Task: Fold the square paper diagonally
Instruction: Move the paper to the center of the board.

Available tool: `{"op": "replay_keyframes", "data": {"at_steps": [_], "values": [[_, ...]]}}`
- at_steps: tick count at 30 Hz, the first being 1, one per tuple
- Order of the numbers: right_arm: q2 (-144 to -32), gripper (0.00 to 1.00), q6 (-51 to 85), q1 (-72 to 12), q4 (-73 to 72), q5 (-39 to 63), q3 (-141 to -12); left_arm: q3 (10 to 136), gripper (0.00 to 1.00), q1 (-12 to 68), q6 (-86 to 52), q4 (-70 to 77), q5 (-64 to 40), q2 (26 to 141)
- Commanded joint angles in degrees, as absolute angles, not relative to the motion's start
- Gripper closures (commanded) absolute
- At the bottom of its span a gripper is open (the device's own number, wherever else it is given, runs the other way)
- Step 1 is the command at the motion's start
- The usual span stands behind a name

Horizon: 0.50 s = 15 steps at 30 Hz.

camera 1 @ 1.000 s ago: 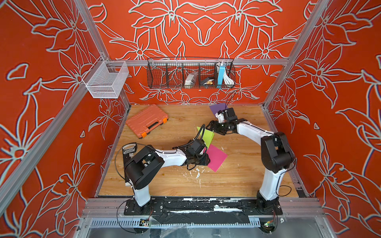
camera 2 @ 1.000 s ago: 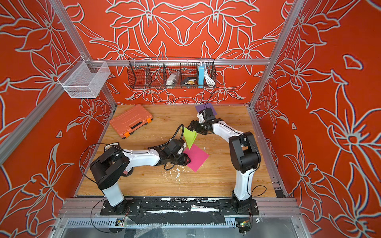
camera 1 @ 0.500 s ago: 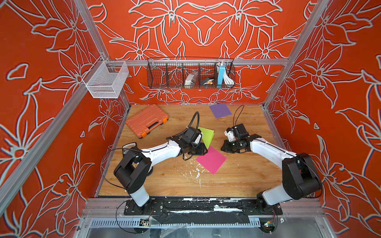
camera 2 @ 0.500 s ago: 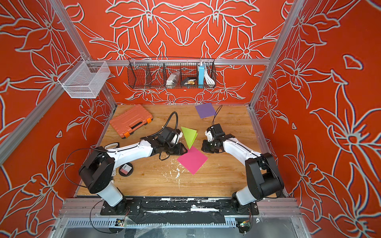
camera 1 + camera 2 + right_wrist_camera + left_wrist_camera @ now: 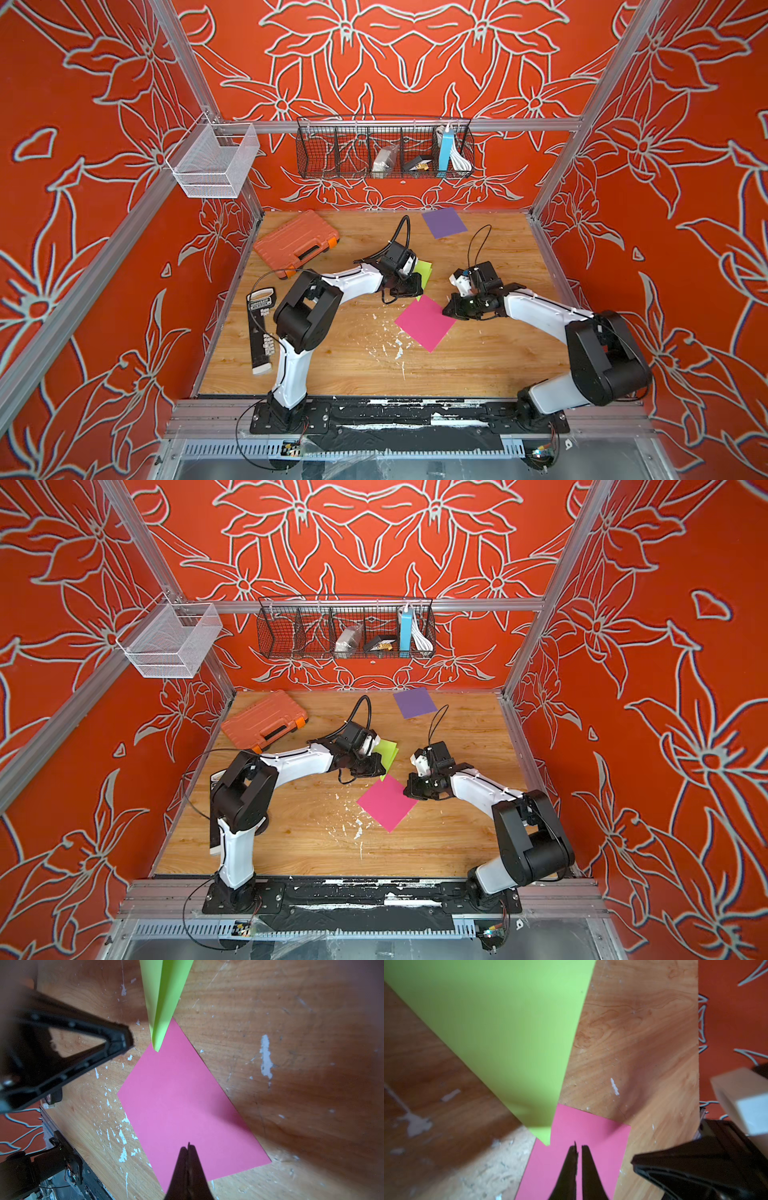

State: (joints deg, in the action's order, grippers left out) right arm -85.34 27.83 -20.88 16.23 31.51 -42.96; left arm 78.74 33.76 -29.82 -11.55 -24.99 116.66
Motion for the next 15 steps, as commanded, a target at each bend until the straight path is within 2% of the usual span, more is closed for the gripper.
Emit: {"op": "replay_keyframes", "data": {"at_steps": [1,15], "values": [[-85.85,1.00,29.63,-20.73,12.78,33.98,-41.19,82.24,0.90,32.14,-28.81,-11.85,-26.54,119.65],[-88.33,1.00,30.17,-20.73,12.13,35.11,-41.02,93.95,0.89,26.24,-28.78,-14.29,-28.49,132.10]]}}
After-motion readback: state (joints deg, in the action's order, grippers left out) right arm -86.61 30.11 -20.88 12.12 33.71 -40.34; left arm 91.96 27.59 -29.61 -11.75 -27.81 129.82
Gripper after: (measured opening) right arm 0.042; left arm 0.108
